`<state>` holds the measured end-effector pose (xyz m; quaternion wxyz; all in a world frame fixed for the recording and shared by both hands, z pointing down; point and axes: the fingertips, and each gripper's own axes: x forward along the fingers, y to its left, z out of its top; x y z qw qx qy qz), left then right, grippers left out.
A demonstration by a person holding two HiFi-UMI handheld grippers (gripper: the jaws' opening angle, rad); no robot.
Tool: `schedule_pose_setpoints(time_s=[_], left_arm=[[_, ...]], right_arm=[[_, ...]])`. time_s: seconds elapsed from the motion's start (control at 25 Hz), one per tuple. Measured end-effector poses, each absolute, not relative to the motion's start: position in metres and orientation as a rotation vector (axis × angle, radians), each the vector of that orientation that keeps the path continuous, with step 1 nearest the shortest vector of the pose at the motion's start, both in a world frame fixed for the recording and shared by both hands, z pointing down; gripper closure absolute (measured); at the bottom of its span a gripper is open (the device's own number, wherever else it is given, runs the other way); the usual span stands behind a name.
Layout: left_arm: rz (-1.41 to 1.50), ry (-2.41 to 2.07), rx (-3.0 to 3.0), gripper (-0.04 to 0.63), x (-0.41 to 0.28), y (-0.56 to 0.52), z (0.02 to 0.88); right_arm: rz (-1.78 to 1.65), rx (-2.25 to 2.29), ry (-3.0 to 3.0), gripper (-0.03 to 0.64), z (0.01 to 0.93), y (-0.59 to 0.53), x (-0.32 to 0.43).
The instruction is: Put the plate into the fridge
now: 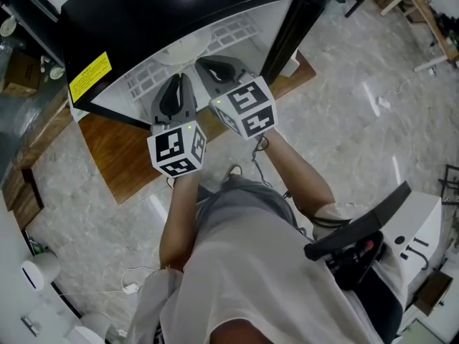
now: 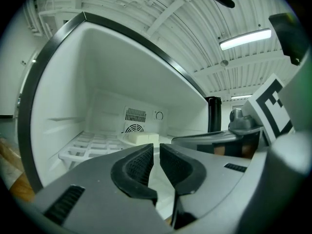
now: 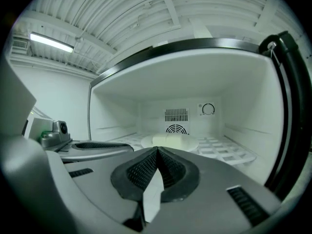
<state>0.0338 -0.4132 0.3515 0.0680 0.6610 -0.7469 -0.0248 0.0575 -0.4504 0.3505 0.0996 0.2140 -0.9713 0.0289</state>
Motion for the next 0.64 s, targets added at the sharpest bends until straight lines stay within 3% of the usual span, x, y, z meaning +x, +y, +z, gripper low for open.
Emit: schedule_pose_setpoints(time_s=[0.64], left_arm=[[0.007, -2.259, 1.874, 0.575, 0.088, -0.352, 0.391]], right_arm=[[0.200, 0.792, -2.895, 0.600, 0.369, -0.378, 0.153]])
